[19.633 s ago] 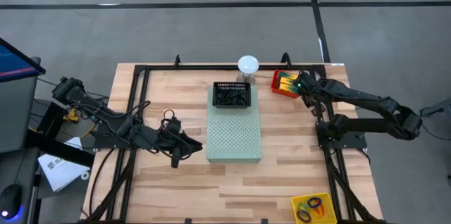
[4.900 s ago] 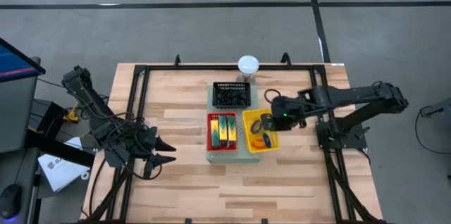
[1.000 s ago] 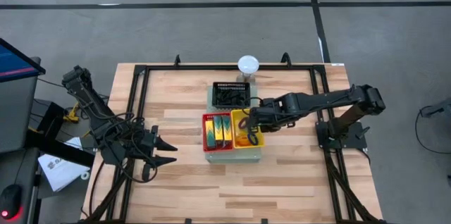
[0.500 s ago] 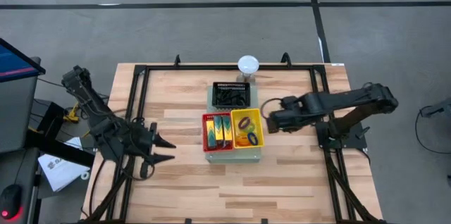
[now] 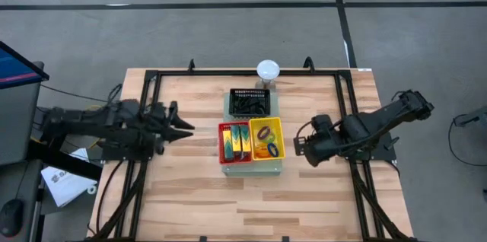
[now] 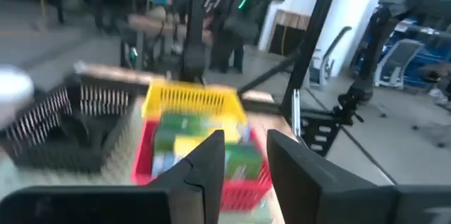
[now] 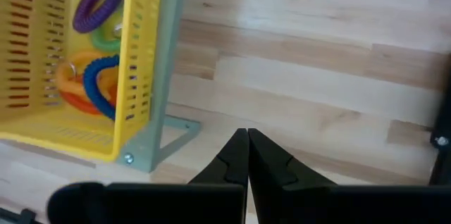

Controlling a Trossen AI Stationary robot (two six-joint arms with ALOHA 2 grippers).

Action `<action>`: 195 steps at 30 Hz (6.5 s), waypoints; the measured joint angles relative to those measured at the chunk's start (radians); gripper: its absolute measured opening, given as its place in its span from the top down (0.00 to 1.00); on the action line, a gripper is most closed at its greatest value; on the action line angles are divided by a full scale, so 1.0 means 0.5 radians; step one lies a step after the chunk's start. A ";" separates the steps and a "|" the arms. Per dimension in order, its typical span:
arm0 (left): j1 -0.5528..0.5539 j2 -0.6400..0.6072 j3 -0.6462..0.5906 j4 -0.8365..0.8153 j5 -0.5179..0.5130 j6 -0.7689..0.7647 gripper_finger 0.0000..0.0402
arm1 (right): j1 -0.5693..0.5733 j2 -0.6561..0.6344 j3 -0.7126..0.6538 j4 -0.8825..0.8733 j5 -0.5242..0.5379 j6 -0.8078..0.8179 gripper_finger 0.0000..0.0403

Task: Pick & Place Office Desk Supplies
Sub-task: Return to Home Position

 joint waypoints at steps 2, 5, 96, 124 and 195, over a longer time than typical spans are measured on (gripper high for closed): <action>0.268 -0.021 -0.144 0.094 0.342 -0.090 0.76 | 0.050 0.015 -0.003 0.005 0.011 0.055 1.00; 0.538 -0.188 -0.361 0.229 0.724 -0.204 0.76 | 0.129 0.026 0.000 0.048 0.080 0.139 1.00; 0.192 -0.434 -1.133 0.411 0.059 0.037 0.81 | -0.559 -1.618 -2.657 3.992 -0.730 -3.294 1.00; 0.192 -0.435 -1.133 0.411 0.059 0.036 0.81 | -0.730 -2.763 -2.848 2.945 -0.696 -3.483 1.00; 0.175 -0.435 -1.134 0.434 0.060 0.036 0.81 | -0.832 -2.596 -2.851 2.927 -0.625 -3.024 0.96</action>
